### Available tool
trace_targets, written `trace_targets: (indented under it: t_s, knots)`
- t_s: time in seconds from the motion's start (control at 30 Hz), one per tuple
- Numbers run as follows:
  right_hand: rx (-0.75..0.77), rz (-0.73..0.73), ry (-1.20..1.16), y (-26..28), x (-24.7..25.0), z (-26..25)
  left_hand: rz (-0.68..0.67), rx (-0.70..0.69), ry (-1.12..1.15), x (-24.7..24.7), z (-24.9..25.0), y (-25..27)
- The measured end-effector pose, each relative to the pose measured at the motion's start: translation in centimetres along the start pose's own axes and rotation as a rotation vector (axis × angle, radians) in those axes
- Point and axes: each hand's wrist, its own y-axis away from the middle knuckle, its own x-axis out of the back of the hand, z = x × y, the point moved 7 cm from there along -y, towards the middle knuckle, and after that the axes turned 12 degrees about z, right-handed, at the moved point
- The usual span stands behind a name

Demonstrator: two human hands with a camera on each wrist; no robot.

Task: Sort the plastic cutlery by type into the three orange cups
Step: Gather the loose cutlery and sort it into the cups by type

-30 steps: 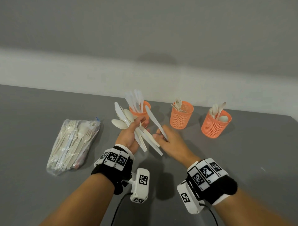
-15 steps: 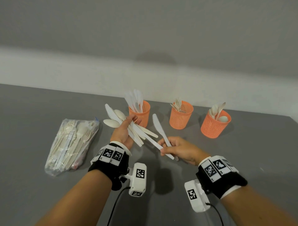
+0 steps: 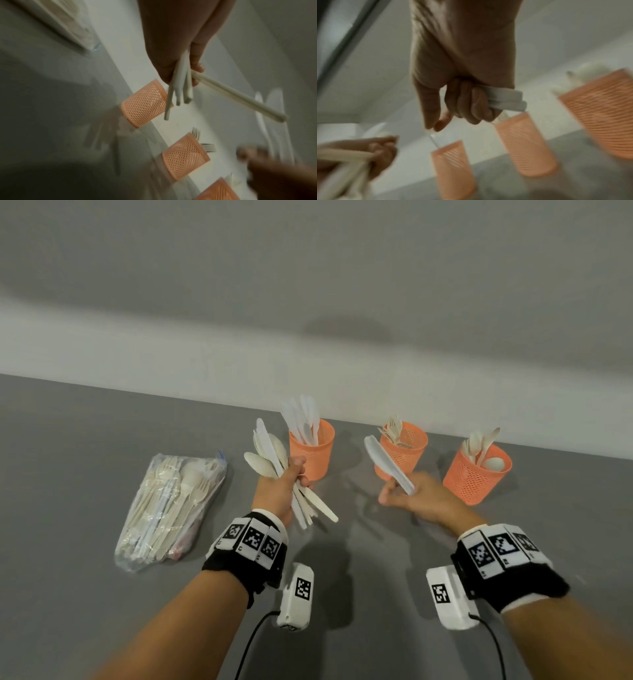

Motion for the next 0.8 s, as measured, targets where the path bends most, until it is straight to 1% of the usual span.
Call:
trace_targets:
  t_s: [0.03, 0.1, 0.17, 0.23, 0.27, 0.37, 0.47, 0.53, 0.7, 0.8]
  knots:
    - [0.034, 0.053, -0.050, -0.2, -0.1, -1.5, -0.006, -0.031, -0.063, -0.4, -0.2, 0.4]
    - [0.107, 0.109, -0.134, -0.3, -1.3, -4.7, -0.021, -0.108, -0.178, -1.3, -0.5, 1.2]
    - [0.158, 0.126, -0.216, -0.5, -3.1, -7.1, -0.076, -0.190, -0.272, -2.5, -0.5, 2.0]
    - [0.153, 0.128, -0.256, -0.5, -4.6, -8.5, -0.128, -0.248, -0.347, -3.4, -0.3, 2.7]
    - [0.151, 0.134, -0.250, -0.7, -5.2, -8.7, -0.143, -0.262, -0.362, -3.7, -0.1, 3.0]
    - [0.191, 0.157, -0.157, -1.1, -6.1, -9.2, -0.132, -0.264, -0.394, -3.4, 0.3, 3.2]
    - [0.163, 0.113, -0.090, -1.8, -7.0, -8.9, -0.138, -0.253, -0.421, -2.8, 0.4, 2.9]
    - [0.160, 0.116, -0.043, -2.1, -7.4, -8.9, -0.154, -0.267, -0.447, -2.6, 0.3, 2.6]
    - [0.129, 0.174, -0.144, -2.4, -7.9, -9.0, -0.091, -0.375, -0.566, -1.9, 1.1, 1.8]
    - [0.117, 0.142, -0.221, -2.6, -8.5, -9.2, -0.059, -0.384, -0.690, -1.4, 1.1, 0.7]
